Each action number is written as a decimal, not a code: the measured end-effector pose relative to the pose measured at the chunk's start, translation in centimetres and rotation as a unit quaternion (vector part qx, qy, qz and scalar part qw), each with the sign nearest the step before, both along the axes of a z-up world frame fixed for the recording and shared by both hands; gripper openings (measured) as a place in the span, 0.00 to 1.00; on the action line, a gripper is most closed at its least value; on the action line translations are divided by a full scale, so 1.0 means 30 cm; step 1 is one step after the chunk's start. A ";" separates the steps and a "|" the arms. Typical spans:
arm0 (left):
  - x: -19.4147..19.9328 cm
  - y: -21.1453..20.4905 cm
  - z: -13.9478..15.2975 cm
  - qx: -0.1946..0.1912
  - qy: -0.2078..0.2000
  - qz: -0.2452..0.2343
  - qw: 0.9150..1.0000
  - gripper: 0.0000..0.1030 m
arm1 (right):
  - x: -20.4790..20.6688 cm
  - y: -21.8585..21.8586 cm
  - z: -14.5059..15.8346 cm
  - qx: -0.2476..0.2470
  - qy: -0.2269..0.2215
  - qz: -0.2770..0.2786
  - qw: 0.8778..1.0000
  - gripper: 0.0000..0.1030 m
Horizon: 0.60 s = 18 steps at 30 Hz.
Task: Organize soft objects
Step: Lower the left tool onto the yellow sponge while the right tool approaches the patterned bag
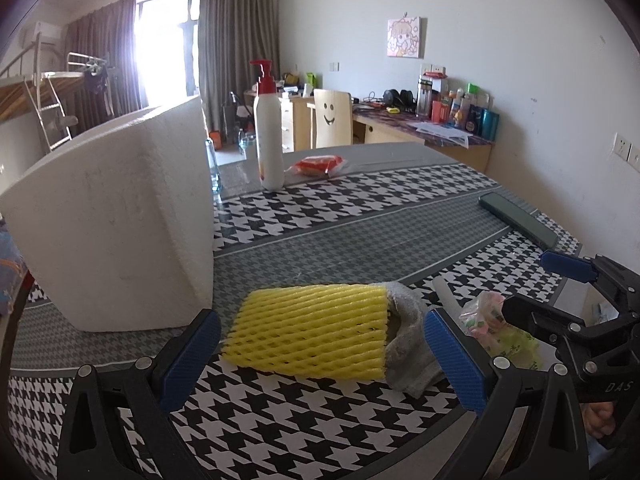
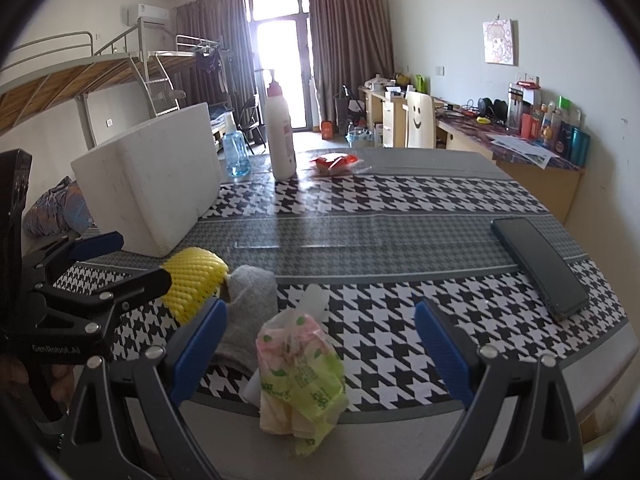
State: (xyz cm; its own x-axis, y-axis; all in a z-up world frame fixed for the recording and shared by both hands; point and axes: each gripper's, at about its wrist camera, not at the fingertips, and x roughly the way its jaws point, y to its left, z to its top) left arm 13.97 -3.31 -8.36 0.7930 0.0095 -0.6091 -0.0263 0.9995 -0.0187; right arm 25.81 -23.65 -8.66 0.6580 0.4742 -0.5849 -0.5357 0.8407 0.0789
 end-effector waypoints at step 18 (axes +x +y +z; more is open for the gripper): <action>0.062 -0.013 -0.059 0.030 0.032 0.018 0.999 0.98 | 0.013 -0.024 -0.059 -0.004 0.029 -0.002 1.000 0.94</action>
State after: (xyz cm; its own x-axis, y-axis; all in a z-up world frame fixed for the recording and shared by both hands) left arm 15.83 -3.70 -10.14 0.7505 0.0751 -0.6566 -0.0613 0.9972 0.0439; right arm 26.20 -24.37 -10.43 0.6247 0.4671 -0.6257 -0.5273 0.8434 0.1031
